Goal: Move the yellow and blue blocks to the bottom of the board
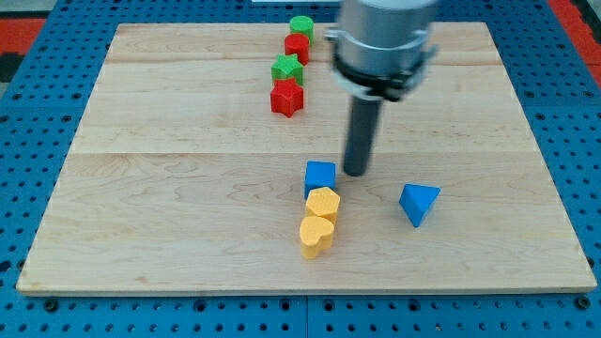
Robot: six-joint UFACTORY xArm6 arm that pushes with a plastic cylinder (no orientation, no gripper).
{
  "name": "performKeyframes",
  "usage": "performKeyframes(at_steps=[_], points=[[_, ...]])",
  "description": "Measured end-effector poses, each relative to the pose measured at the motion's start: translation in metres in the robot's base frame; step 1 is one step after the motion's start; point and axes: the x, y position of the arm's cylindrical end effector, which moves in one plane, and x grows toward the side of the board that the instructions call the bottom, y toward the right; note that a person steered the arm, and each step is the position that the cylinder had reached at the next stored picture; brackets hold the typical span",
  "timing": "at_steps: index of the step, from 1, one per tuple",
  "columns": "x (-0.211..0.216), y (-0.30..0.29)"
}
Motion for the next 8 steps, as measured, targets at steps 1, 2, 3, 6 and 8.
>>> performKeyframes(at_steps=[1, 2, 3, 6, 8], points=[[-0.012, -0.077], [0.009, -0.078], [0.028, -0.065], [0.052, -0.038], [0.062, 0.049]])
